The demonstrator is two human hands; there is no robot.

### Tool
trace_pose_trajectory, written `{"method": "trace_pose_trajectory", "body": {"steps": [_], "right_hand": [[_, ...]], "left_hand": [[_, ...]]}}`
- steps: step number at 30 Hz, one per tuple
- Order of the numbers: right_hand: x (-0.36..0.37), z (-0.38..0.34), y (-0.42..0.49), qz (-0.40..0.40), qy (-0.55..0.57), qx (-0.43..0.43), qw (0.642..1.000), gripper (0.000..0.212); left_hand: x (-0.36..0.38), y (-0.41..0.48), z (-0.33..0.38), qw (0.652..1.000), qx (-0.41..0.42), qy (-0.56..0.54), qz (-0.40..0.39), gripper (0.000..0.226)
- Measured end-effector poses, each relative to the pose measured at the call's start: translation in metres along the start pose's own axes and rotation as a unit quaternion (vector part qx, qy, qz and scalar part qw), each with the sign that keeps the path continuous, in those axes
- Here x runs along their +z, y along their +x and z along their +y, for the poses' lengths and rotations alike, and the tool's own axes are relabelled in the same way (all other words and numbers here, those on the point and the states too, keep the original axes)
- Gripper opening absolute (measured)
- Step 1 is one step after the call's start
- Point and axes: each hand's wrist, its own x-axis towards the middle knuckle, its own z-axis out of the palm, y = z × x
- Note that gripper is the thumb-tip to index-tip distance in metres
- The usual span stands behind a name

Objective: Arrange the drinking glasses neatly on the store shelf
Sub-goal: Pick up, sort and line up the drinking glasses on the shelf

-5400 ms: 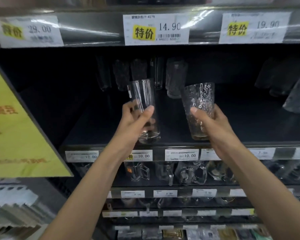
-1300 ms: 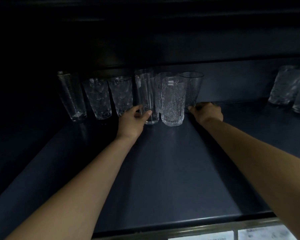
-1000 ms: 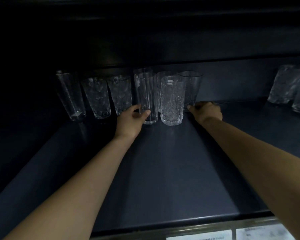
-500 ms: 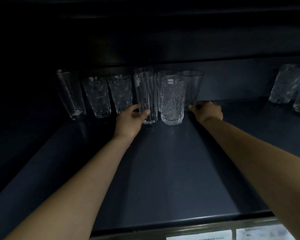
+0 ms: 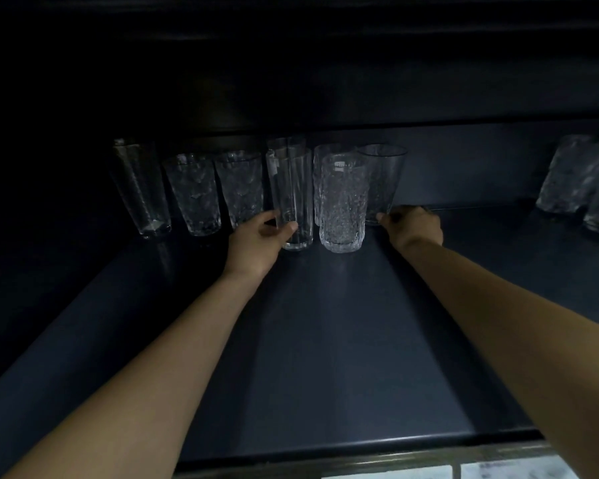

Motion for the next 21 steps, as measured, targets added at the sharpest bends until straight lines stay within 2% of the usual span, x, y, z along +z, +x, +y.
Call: {"method": "trace_pose_trajectory", "body": {"steps": [13, 21], "right_hand": [[0.0019, 0.0002, 0.0006, 0.004, -0.005, 0.002, 1.0, 0.051], [-0.0017, -0.0007, -0.0039, -0.002, -0.03, -0.015, 0.999, 0.043]], "left_hand": [[0.0025, -0.0007, 0.0013, 1.0, 0.002, 0.011, 0.001, 0.041], [0.0007, -0.0018, 0.0024, 1.0, -0.005, -0.003, 0.005, 0.04]]}}
